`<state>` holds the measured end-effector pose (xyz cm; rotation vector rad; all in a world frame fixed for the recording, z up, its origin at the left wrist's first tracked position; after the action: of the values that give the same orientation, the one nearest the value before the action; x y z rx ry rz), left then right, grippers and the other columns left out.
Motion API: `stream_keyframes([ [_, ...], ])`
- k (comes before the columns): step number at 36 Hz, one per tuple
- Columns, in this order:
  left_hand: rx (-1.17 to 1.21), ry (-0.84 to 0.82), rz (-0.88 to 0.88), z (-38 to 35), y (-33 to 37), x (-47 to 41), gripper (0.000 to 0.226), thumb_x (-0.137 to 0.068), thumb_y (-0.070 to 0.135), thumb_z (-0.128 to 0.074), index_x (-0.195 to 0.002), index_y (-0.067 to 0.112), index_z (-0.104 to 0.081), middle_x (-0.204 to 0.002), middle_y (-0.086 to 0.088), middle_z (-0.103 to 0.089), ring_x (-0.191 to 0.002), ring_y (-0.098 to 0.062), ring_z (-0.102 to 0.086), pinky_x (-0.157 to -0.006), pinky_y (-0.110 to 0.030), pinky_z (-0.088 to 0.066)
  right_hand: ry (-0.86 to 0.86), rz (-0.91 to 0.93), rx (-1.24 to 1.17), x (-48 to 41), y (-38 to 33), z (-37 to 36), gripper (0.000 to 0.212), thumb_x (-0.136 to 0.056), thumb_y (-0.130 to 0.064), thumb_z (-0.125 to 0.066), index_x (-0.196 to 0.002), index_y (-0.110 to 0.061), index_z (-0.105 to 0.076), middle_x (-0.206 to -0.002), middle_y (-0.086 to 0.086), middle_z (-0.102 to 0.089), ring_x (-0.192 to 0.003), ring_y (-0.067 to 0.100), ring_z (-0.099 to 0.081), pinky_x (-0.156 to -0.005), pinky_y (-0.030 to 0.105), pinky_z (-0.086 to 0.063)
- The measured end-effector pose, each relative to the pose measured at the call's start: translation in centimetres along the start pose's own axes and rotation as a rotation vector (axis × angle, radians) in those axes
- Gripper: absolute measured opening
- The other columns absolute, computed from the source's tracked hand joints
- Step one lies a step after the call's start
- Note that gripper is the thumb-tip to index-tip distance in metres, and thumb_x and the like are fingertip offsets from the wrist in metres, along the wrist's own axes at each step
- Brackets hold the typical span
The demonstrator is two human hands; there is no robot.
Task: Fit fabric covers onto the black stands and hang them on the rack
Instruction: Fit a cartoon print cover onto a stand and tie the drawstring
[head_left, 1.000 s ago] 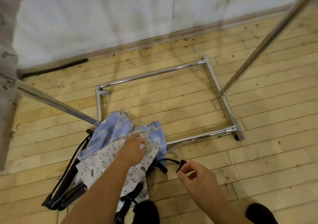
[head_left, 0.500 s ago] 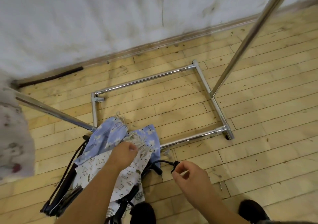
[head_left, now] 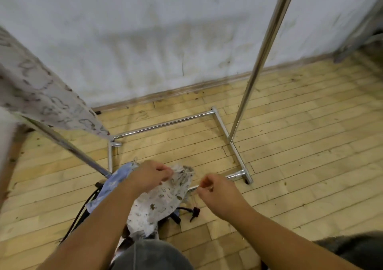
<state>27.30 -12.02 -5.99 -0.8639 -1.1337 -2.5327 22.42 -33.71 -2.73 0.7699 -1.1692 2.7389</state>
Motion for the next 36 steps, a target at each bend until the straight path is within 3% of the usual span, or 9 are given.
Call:
stream_keyframes([
  [4,0.036,-0.012,-0.044,1.3,4.5,1.8,0.014,-0.095,0.037,-0.071,-0.094,0.027,-0.081,-0.090,0.007,-0.079,-0.089,-0.011,-0.074,-0.092,-0.038,-0.060,0.006,-0.003,0.043,0.1,-1.0,3.4,0.011,-0.103,-0.036,-0.059,-0.106,-0.025,-0.061,-0.110,-0.009,-0.064,-0.092,0.006,-0.058,-0.063,0.014,-0.039],
  [8,0.076,-0.047,-0.082,2.2,8.6,3.9,0.013,-0.094,0.036,-0.073,-0.095,0.026,-0.081,-0.100,0.008,-0.078,-0.091,-0.003,-0.074,-0.102,-0.037,-0.055,0.069,-0.046,-0.004,0.3,-1.1,6.8,0.024,-0.107,-0.041,-0.047,-0.111,-0.019,-0.056,-0.099,-0.002,-0.064,-0.084,0.012,-0.059,-0.072,0.029,-0.052],
  [10,0.079,-0.059,-0.094,2.5,10.4,5.1,0.012,-0.093,0.035,-0.073,-0.092,0.028,-0.082,-0.104,0.010,-0.077,-0.095,-0.003,-0.073,-0.105,-0.038,-0.052,0.130,-0.117,-0.162,0.5,-0.3,8.3,0.035,-0.107,-0.047,-0.045,-0.119,-0.015,-0.052,-0.100,0.002,-0.064,-0.087,0.017,-0.063,-0.084,0.043,-0.059],
  [15,0.178,0.000,-0.132,2.2,13.9,8.3,0.012,-0.089,0.035,-0.074,-0.086,0.027,-0.083,-0.096,0.011,-0.079,-0.091,-0.003,-0.074,-0.103,-0.038,-0.054,0.024,-0.361,-0.727,1.4,1.6,9.3,0.059,-0.098,-0.065,-0.050,-0.130,-0.015,-0.050,-0.117,0.013,-0.065,-0.104,0.033,-0.068,-0.081,0.053,-0.063],
  [20,0.220,0.119,-0.193,0.2,14.7,11.2,0.020,-0.092,0.040,-0.069,-0.080,0.033,-0.082,-0.086,0.014,-0.078,-0.089,-0.007,-0.074,-0.098,-0.041,-0.057,-0.112,-0.377,-0.906,1.7,0.8,9.3,0.035,-0.100,-0.030,-0.067,-0.121,-0.003,-0.064,-0.113,0.018,-0.072,-0.098,0.031,-0.072,-0.078,0.047,-0.064],
  [24,0.145,0.107,-0.166,-0.7,12.9,12.1,0.021,-0.094,0.044,-0.065,-0.085,0.034,-0.081,-0.090,0.009,-0.078,-0.094,-0.022,-0.073,-0.091,-0.044,-0.057,-0.104,-0.373,-0.943,1.3,1.0,8.8,0.022,-0.101,0.003,-0.054,-0.121,0.004,-0.063,-0.110,0.023,-0.072,-0.085,0.029,-0.074,-0.067,0.040,-0.064],
  [26,0.083,0.108,-0.170,-0.4,12.1,12.3,0.018,-0.097,0.044,-0.063,-0.093,0.034,-0.079,-0.093,0.016,-0.075,-0.091,-0.009,-0.071,-0.075,-0.029,-0.052,-0.138,-0.358,-0.948,1.2,0.7,8.4,0.025,-0.099,0.007,-0.052,-0.122,0.003,-0.062,-0.117,0.025,-0.070,-0.092,0.031,-0.074,-0.070,0.042,-0.064],
  [29,0.043,0.110,-0.167,0.1,11.1,12.3,0.018,-0.100,0.042,-0.060,-0.099,0.034,-0.076,-0.095,0.018,-0.072,-0.088,0.000,-0.066,-0.068,-0.015,-0.043,-0.174,-0.339,-0.927,1.4,0.2,8.0,0.023,-0.098,0.008,-0.052,-0.119,0.002,-0.059,-0.110,0.021,-0.068,-0.089,0.031,-0.074,-0.074,0.045,-0.065],
  [36,-0.289,0.089,-0.119,-0.4,10.0,11.9,0.030,-0.101,0.057,-0.046,-0.099,0.029,-0.055,-0.095,0.007,-0.068,-0.084,-0.014,-0.065,-0.068,-0.027,-0.048,-0.215,-0.295,-0.785,2.0,-0.2,7.4,0.004,-0.098,-0.002,-0.062,-0.102,0.000,-0.061,-0.094,0.017,-0.068,-0.078,0.023,-0.072,-0.076,0.042,-0.065],
])
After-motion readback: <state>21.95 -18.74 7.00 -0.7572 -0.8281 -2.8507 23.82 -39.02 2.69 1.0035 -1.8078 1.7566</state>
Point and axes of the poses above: each hand's wrist, its own x-axis away from the middle knuckle, its own z-axis out of the back of the hand, y = z × x, the point moved 7 cm from there along -x, towards the middle knuckle
